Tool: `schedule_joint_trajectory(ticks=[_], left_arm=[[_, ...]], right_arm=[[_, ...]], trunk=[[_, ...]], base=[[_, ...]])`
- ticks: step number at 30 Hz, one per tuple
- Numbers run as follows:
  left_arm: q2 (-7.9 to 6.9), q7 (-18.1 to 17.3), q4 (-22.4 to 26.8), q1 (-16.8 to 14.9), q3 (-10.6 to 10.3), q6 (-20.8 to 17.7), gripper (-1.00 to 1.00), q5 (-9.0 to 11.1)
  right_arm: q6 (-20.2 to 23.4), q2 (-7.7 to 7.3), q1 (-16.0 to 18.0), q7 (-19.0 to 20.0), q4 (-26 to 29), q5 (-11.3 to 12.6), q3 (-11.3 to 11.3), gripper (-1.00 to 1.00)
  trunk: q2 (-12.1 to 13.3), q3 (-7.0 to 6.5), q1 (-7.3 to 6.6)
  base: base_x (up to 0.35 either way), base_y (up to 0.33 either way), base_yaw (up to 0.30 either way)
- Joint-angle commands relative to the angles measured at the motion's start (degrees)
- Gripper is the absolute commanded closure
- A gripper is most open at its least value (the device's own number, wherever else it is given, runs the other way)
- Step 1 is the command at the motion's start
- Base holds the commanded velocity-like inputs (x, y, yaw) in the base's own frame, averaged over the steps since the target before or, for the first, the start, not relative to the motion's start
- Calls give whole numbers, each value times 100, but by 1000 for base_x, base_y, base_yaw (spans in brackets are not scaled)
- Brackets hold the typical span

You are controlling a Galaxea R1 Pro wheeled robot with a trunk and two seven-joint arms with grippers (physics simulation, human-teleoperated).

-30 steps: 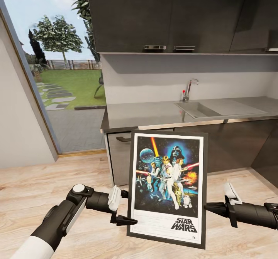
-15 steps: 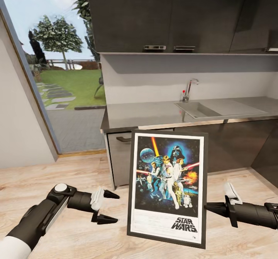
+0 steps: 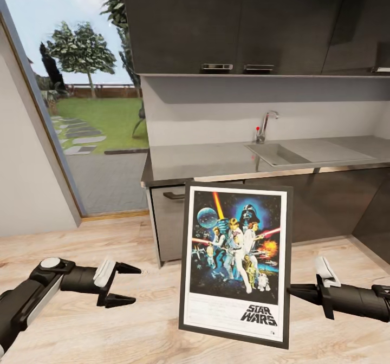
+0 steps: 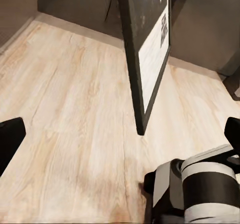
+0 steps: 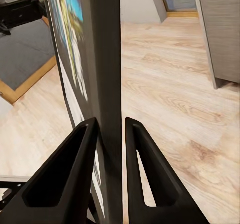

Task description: Pick up the poster from the kitchen countertop and hang it on one of the wall nails in the kitchen.

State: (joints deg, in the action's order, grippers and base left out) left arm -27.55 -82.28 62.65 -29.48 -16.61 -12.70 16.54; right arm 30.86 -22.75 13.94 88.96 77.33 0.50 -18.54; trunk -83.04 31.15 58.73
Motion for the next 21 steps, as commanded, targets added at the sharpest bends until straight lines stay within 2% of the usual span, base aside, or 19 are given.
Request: schedule_joint_trajectory(ticks=[1, 2, 3, 4, 6, 8, 9, 11, 12, 14, 15, 18, 19, 21], left_arm=[[-49, -11, -83, -6, 56, -54, -100, 38], [-142, -25, -394, -6, 417, 19, -100, 49], [-188, -27, -823, -4, 841, 269, -100, 54], [-201, -20, -1122, -5, 1029, 497, -100, 58], [-208, -11, -1585, -5, 1195, 836, -100, 81], [-204, -3, -1939, -2, 1255, 1040, -100, 131], [-197, 5, -2351, -2, 1294, 1232, -100, 229], [-183, 8, -2794, -3, 1318, 1439, -100, 379], [-151, 9, -3234, -4, 1334, 1677, -100, 557], [-106, 9, -3667, -5, 1344, 1946, -100, 728], [-37, 8, -4118, -5, 1350, 2226, -100, 858], [118, 2, -5071, -4, 1359, 2744, -100, 1001], [218, 8, -5717, 8, 1366, 3184, -100, 1058], [279, 16, -5929, 105, 1372, 3369, -100, 1080]], right_arm=[[74, -1, 4, 27, 1, 6, -3, 100], [73, -1, 4, 26, 1, 4, -6, 100], [71, -1, 4, 27, 1, 1, -8, 100], [71, -1, 4, 26, 1, -2, -9, 100], [70, -1, 4, 26, 1, -4, -9, 100], [70, -1, 4, 25, 1, -4, -9, 100], [70, -1, 4, 25, 1, -5, -9, 100], [69, -1, 4, 25, 1, -5, -9, 100], [69, -1, 4, 25, 4, -5, -10, 100], [69, -1, 4, 25, 7, -5, -10, 100], [69, -1, 4, 25, 8, -5, -10, 100], [71, -4, 4, 25, 14, -6, -15, 100], [71, -7, 4, 25, 26, -18, -14, 100], [72, -7, 4, 25, 28, -25, -12, 100]], trunk=[[-3, 6, 0], [-3, 6, 0], [-3, 6, 0], [-3, 6, 0], [-3, 6, 0], [-3, 6, 0], [-3, 6, 0], [-3, 6, 0], [-3, 6, 0], [-3, 6, 0], [-3, 6, 0], [-3, 6, 0], [-3, 6, 0], [-3, 6, 0]], base=[[0, 0, 0], [0, 0, 0], [0, 0, 0], [0, 0, 0], [0, 0, 0], [0, 0, 0], [0, 0, 0], [0, 0, 0], [0, 0, 0], [0, 0, 0], [0, 0, 0], [0, 0, 0], [0, 0, 0], [0, 0, 0]])
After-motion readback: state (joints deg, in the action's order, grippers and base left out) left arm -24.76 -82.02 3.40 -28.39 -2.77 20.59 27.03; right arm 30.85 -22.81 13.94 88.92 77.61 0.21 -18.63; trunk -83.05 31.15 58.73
